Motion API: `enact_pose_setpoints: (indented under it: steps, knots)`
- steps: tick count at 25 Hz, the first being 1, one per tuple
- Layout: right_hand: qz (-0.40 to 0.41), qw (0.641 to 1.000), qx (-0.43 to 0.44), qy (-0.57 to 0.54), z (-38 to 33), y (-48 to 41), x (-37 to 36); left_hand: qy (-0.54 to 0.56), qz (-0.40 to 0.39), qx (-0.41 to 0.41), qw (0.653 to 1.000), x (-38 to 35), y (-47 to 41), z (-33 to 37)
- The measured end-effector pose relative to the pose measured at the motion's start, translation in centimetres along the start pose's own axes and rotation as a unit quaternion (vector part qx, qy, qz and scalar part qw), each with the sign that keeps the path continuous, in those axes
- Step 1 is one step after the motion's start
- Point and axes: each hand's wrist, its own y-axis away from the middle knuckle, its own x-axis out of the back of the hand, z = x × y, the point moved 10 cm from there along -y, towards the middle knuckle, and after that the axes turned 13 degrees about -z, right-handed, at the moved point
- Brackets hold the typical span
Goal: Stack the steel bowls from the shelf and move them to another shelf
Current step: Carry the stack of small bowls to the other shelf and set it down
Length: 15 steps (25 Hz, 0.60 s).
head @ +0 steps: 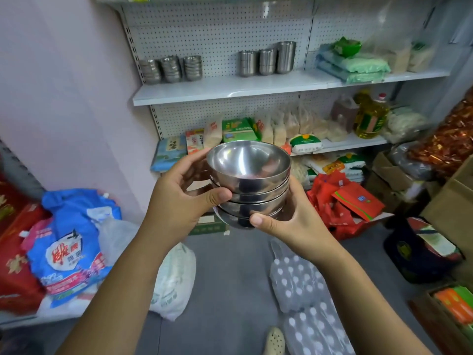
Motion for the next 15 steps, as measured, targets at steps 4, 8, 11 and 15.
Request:
enact_pose_setpoints:
  steps: [4,8,11,15]
  knots:
    - [-0.008,1.000,0.013,0.003,2.7,-8.4,5.9,0.000,0.025,0.000,1.000,0.6,-9.1,-3.3]
    - [-0.033,0.999,0.017,0.006,4.6,-16.2,11.7,0.000,0.044,-0.004,0.999,0.6,-17.8,-5.6]
    - [-0.049,0.999,0.015,-0.002,6.5,-21.6,14.9,0.006,0.054,0.006,0.998,1.0,-23.2,-8.1]
    - [-0.044,0.999,-0.001,-0.007,10.3,-27.7,18.2,0.012,0.058,0.025,0.998,2.0,-29.7,-12.3]
